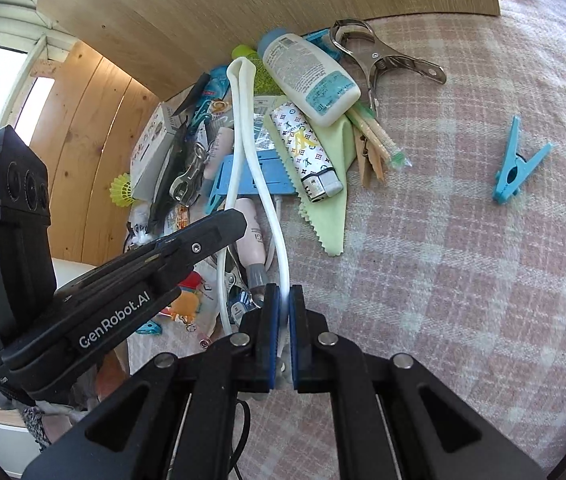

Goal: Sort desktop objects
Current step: 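Lift the white earphone cable with both tools and drop it in the tray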

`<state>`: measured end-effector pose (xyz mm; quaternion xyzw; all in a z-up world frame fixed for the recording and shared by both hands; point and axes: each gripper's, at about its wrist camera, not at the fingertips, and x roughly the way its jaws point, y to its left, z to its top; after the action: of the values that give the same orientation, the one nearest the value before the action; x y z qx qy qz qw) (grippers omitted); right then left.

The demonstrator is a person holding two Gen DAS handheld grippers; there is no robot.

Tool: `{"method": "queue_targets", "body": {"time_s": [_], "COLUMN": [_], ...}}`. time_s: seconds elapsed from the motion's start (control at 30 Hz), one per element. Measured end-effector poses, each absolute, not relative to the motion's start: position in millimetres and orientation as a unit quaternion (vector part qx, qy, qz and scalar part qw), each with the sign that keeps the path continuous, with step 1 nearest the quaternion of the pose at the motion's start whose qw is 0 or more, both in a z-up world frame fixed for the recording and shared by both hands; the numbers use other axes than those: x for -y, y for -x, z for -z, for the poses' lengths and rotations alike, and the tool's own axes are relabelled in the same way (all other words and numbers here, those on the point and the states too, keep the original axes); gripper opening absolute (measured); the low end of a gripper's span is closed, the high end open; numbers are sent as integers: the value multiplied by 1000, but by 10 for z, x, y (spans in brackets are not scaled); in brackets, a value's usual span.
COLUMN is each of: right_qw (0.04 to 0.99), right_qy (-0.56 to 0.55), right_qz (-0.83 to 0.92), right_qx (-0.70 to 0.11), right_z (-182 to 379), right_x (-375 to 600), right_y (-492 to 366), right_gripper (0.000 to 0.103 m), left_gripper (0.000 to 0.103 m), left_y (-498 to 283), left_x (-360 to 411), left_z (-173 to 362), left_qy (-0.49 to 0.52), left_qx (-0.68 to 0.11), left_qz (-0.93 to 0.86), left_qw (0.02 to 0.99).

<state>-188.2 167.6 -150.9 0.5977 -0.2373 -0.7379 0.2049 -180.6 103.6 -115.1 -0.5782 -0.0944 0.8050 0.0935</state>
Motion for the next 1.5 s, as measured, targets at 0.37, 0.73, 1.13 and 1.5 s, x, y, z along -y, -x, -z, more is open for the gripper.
{"method": "queue_targets", "body": {"time_s": [0.37,0.73,1.13,1.5], "right_qw": [181,84,-53,-126], "right_qy": [-557,-527,-495,-493], "right_qz": [780,802,807,817], "right_qx": [222,269,318,272], "right_z": [972,722,575,354], "right_x": [-2004,-3096,-4259,-5099], "right_y": [1480,726,-205,-651], "right_gripper": [5,5,5,5], "left_gripper": [4,4,4,10], "left_y": [1467,1053,520,191], "left_x": [-1238,-2433,-3927,-4800], "left_z": [528,333,193,131], "left_qy": [540,535,525,521], "left_qx": [79,29,-28,-30], "left_qz": [-826,-801,-762,-745], "left_qw": [143,267,378,415]}}
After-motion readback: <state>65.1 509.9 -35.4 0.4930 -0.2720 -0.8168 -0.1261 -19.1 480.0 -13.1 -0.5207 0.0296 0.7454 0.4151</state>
